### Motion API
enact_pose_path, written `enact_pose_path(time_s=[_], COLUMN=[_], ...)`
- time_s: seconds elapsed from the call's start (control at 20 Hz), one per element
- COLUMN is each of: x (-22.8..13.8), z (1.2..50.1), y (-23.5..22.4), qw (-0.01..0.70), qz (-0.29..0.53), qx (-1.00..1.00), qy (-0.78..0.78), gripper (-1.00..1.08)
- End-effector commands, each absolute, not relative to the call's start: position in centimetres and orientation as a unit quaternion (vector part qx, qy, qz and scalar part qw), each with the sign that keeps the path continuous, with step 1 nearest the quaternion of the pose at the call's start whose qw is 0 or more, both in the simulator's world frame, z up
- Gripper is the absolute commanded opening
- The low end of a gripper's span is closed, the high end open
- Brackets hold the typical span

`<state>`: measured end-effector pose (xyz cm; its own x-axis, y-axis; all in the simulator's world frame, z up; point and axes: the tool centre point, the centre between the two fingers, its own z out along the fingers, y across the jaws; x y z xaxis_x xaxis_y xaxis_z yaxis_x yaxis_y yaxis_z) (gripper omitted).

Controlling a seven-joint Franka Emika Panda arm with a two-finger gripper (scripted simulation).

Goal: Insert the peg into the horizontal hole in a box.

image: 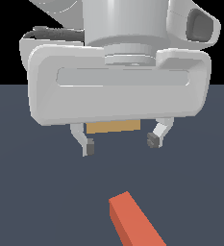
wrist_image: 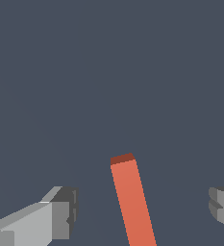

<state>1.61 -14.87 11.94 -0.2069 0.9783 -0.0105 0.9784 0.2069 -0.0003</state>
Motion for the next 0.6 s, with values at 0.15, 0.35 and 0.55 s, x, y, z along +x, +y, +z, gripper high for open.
enact_pose_path(time_s=[0.15, 0.35, 0.55], x=[3.0, 4.1, 5.2], z=[10.4, 9.4, 8.5], y=[-19.6, -22.6, -25.0], qw=[0.003, 0.002, 0.001], qz=[-0.002, -0.002, -0.001], qx=[0.602, 0.584, 0.568], qy=[0.799, 0.812, 0.823], gripper=[1.00, 1.00, 1.00])
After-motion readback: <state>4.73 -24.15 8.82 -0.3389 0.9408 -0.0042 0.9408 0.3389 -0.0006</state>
